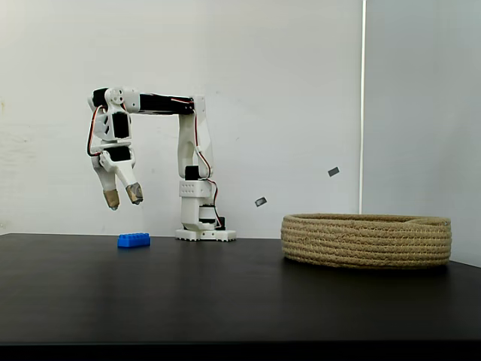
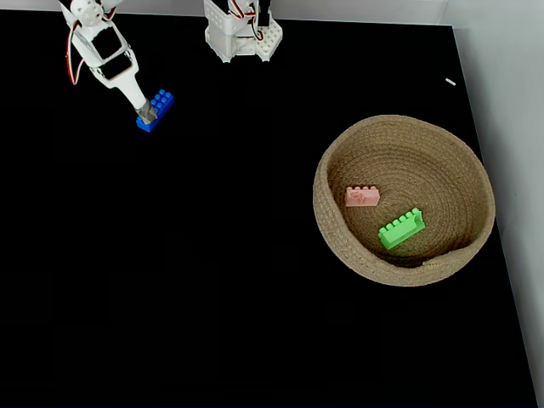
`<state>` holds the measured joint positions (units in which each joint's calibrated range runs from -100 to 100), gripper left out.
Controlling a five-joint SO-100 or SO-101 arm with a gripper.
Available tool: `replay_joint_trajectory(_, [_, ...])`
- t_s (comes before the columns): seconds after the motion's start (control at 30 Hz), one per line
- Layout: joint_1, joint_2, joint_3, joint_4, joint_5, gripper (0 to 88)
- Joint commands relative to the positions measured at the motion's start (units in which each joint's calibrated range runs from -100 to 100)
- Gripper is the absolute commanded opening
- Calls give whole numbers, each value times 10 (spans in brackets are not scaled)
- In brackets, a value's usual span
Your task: Place the lego blocks in the tray
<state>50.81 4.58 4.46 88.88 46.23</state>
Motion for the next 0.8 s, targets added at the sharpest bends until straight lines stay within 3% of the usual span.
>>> replay_joint_trajectory(0.0, [13,-7,11,-35,6,385])
replay_joint_trajectory(0.77, [1,-3,132,-145,0,344])
